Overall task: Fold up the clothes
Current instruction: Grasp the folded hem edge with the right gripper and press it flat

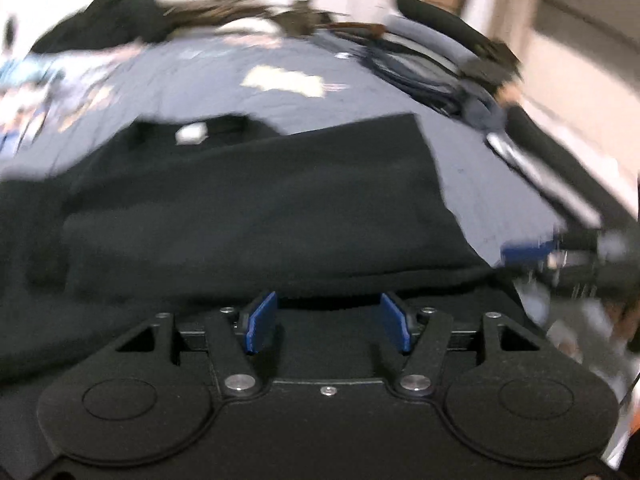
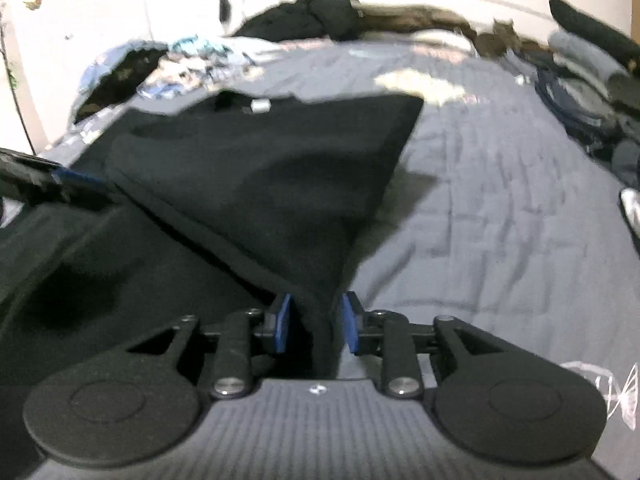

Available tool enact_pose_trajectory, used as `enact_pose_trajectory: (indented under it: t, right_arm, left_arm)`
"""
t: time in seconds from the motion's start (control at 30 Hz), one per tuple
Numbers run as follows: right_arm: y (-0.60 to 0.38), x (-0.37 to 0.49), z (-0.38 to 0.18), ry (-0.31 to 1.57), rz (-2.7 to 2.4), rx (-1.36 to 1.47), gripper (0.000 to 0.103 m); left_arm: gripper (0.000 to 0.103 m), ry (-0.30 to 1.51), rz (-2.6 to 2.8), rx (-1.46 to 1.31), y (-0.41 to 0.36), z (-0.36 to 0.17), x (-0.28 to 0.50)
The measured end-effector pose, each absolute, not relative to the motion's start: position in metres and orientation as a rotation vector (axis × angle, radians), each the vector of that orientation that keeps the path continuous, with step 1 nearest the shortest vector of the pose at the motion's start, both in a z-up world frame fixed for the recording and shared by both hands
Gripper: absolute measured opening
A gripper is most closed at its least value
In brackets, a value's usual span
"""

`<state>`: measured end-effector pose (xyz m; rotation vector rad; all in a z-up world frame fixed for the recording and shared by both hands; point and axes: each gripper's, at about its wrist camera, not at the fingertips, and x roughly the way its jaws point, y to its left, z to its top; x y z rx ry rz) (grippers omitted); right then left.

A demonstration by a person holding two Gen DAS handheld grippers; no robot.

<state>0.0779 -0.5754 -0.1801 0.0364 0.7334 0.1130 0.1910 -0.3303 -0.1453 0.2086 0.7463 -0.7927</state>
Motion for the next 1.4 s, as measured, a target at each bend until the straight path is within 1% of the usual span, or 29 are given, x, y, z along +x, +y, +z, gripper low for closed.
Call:
enact_pose_trajectory:
  t: [0.03, 0.1, 0.27, 0.33, 0.37, 0.43, 0.47, 0.5, 0.53, 0.6, 0.63, 0.67, 0.7, 0.73, 0.8, 0.83, 0.87, 0.93, 1.03, 1.17, 1.3, 1.33, 1.37, 1.4]
  right_arm:
    - [-0.577, 0.076, -0.176, 0.714, 0.111, 0.036, 0.032]
    - [-0.575, 0.075, -0.17, 0.674, 0.107, 0.009, 0.037]
    - [-0.558, 0.083, -0.186, 0.684, 0.135, -0.079, 0.037]
    - [-0.551, 0.087, -0.199, 0.717, 0.155, -0.127, 0.026]
    - [-0.548, 0.088, -0.203, 0.729, 0.162, -0.15, 0.016]
    - [-0.547, 0.086, -0.204, 0.738, 0.167, -0.178, 0.013]
    - [-0.552, 0.085, -0.199, 0.735, 0.169, -0.149, 0.012]
    - [-0.557, 0.084, -0.194, 0.726, 0.172, -0.118, 0.011]
    - [-0.562, 0.082, -0.189, 0.719, 0.175, -0.095, 0.011]
    - [-0.567, 0.079, -0.187, 0.719, 0.178, -0.085, 0.01]
    - [-0.57, 0.078, -0.188, 0.73, 0.174, -0.084, 0.008]
    - [-0.574, 0.077, -0.19, 0.741, 0.159, -0.091, 0.005]
    - [-0.578, 0.077, -0.192, 0.753, 0.142, -0.095, 0.004]
    - [-0.584, 0.077, -0.195, 0.77, 0.121, -0.082, 0.004]
    - [-0.586, 0.076, -0.199, 0.794, 0.111, -0.07, 0.005]
    - [-0.586, 0.075, -0.201, 0.803, 0.105, -0.076, 0.005]
    - [-0.584, 0.074, -0.2, 0.806, 0.098, -0.08, 0.008]
    - [-0.583, 0.072, -0.196, 0.808, 0.119, -0.06, 0.009]
    - [-0.588, 0.069, -0.185, 0.764, 0.123, -0.014, 0.011]
    - [-0.589, 0.069, -0.172, 0.668, 0.115, 0.026, 0.027]
    - [-0.578, 0.077, -0.173, 0.621, 0.105, 0.047, 0.031]
    - [-0.575, 0.08, -0.174, 0.621, 0.101, 0.049, 0.032]
    - [-0.573, 0.083, -0.178, 0.63, 0.094, 0.042, 0.032]
    - [-0.57, 0.085, -0.18, 0.638, 0.088, 0.036, 0.032]
  left_arm:
    - [0.057, 0.701, -0.796, 0.277, -0.342, -0.145, 0.184]
    - [0.058, 0.634, -0.804, 0.409, -0.363, -0.148, 0.17]
    - [0.058, 0.464, -0.835, 0.693, -0.404, -0.174, 0.138]
    - [0.058, 0.42, -0.827, 0.756, -0.413, -0.186, 0.137]
    - [0.058, 0.405, -0.818, 0.776, -0.415, -0.191, 0.138]
    - [0.058, 0.375, -0.802, 0.816, -0.421, -0.201, 0.141]
    - [0.051, 0.36, -0.793, 0.836, -0.424, -0.206, 0.142]
    - [0.039, 0.345, -0.785, 0.856, -0.426, -0.211, 0.144]
    - [0.015, 0.343, -0.776, 0.859, -0.428, -0.213, 0.146]
    - [0.014, 0.385, -0.79, 0.773, -0.423, -0.202, 0.149]
    - [0.013, 0.392, -0.81, 0.743, -0.422, -0.195, 0.147]
    - [0.014, 0.402, -0.841, 0.725, -0.421, -0.189, 0.143]
    - [0.014, 0.402, -0.862, 0.726, -0.423, -0.185, 0.137]
    - [0.019, 0.391, -0.86, 0.745, -0.427, -0.184, 0.132]
    - [0.033, 0.395, -0.854, 0.8, -0.432, -0.185, 0.126]
    - [0.048, 0.398, -0.864, 0.815, -0.43, -0.186, 0.123]
    - [0.061, 0.388, -0.87, 0.816, -0.424, -0.187, 0.122]
    - [0.063, 0.402, -0.859, 0.798, -0.404, -0.184, 0.123]
    - [0.063, 0.466, -0.8, 0.645, -0.355, -0.167, 0.142]
    - [0.063, 0.558, -0.594, 0.33, -0.275, -0.144, 0.202]
    - [0.061, 0.658, -0.427, 0.076, -0.213, -0.134, 0.276]
    - [0.06, 0.699, -0.405, 0.028, -0.202, -0.134, 0.295]
    - [0.054, 0.732, -0.39, -0.021, -0.192, -0.135, 0.311]
    - [0.051, 0.746, -0.377, -0.064, -0.184, -0.136, 0.324]
